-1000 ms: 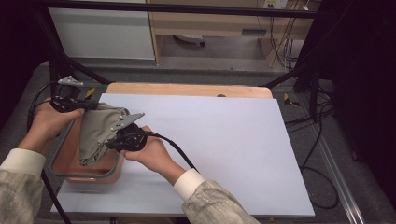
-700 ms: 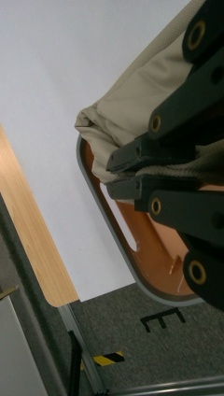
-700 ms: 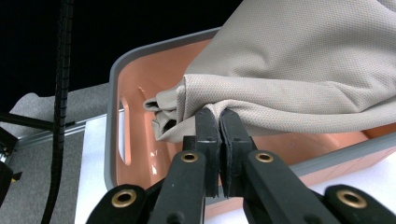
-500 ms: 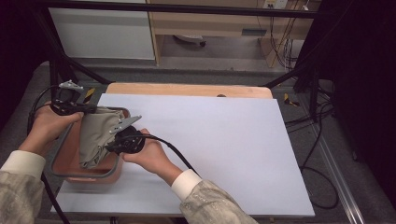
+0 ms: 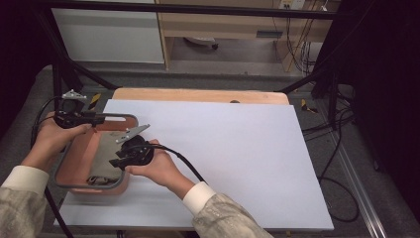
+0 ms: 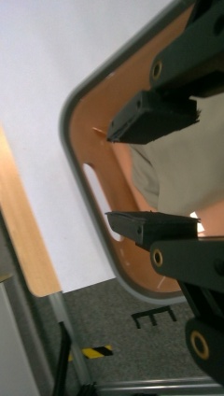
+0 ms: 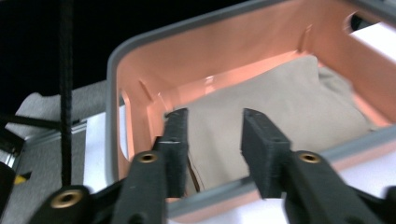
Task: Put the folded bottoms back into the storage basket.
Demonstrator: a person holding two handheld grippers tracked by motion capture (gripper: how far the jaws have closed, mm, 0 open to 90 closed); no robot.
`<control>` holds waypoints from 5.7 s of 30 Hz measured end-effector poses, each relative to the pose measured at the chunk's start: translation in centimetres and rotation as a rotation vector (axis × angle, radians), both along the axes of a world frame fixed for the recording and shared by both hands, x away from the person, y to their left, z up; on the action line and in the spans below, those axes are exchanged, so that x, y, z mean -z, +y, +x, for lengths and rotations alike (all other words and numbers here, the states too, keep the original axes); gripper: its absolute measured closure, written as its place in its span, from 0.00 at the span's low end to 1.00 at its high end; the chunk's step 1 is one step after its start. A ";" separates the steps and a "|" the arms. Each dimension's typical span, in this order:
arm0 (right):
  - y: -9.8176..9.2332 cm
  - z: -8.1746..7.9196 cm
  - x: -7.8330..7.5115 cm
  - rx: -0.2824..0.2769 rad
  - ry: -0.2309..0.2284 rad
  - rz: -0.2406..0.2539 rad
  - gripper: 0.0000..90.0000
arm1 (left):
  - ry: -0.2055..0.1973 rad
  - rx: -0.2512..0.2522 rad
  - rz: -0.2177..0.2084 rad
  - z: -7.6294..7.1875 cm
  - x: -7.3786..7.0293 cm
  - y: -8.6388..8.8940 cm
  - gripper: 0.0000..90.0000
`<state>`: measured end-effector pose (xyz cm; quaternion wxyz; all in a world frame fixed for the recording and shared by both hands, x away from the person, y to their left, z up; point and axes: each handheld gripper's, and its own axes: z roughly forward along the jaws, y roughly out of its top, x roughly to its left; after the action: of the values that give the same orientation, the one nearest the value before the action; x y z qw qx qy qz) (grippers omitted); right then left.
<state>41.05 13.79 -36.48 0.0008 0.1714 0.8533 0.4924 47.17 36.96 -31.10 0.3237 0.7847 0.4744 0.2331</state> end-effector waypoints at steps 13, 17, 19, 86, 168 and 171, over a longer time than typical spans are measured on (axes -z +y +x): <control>-6.5 -1.5 -3.5 0.104 -0.101 -0.018 0.21 | -0.135 0.028 -0.015 -3.3 -1.2 -4.3 0.37; -7.9 -1.4 -3.9 0.122 -0.097 -0.032 0.12 | -0.154 0.035 -0.016 -4.3 -1.5 -5.5 0.28; -8.7 -1.4 -4.1 0.135 -0.108 -0.050 0.09 | -0.160 0.045 -0.021 -4.7 -1.5 -6.1 0.24; -29.4 0.5 -6.1 0.494 -0.158 0.064 0.05 | -0.183 0.177 -0.172 -14.1 3.6 -12.6 0.07; -41.6 -8.1 6.6 0.740 -0.138 0.105 0.07 | -0.151 0.186 -0.113 -14.7 5.7 -12.1 0.07; -41.4 -8.2 6.8 0.733 -0.135 0.098 0.07 | -0.145 0.191 -0.109 -14.8 5.8 -12.1 0.07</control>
<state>32.86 -27.65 -43.24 0.2247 0.4324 0.7089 0.5099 32.35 24.91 -36.94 0.4200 0.7887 0.3848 0.2314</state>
